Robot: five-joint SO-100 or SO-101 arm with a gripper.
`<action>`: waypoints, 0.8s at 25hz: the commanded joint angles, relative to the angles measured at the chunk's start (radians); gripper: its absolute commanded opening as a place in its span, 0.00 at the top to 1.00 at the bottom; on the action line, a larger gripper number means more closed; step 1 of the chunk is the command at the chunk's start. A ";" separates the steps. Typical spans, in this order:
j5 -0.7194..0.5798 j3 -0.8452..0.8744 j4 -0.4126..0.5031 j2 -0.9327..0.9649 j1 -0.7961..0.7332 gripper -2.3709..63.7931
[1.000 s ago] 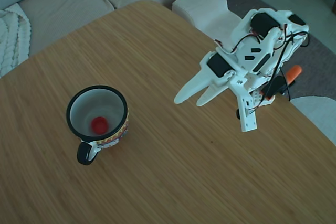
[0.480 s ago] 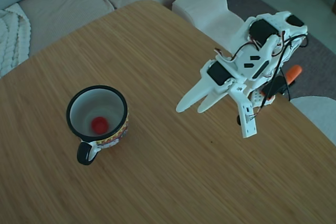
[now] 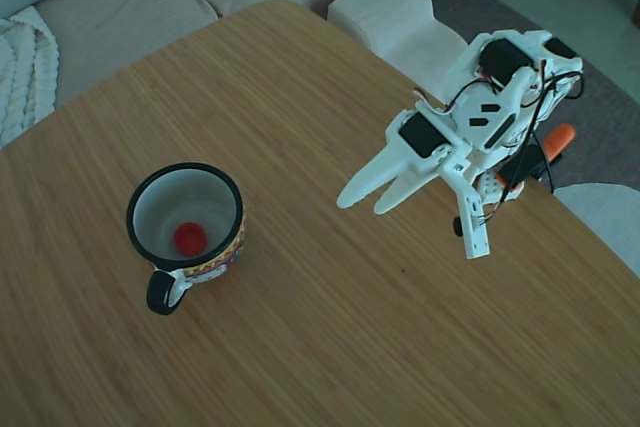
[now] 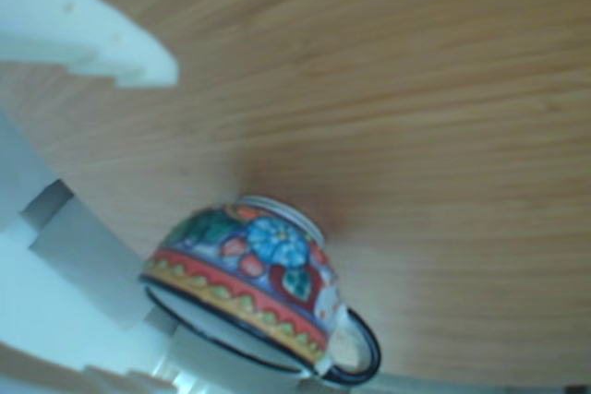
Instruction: Grasp a red cap and put it in the cup.
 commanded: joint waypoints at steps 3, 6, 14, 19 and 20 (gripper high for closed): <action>0.006 -0.006 -0.002 0.012 0.002 0.35; 0.006 -0.006 -0.002 0.012 0.009 0.35; 0.006 -0.006 -0.002 0.012 0.009 0.35; 0.006 -0.006 -0.002 0.012 0.008 0.35; 0.006 -0.006 -0.002 0.012 0.008 0.35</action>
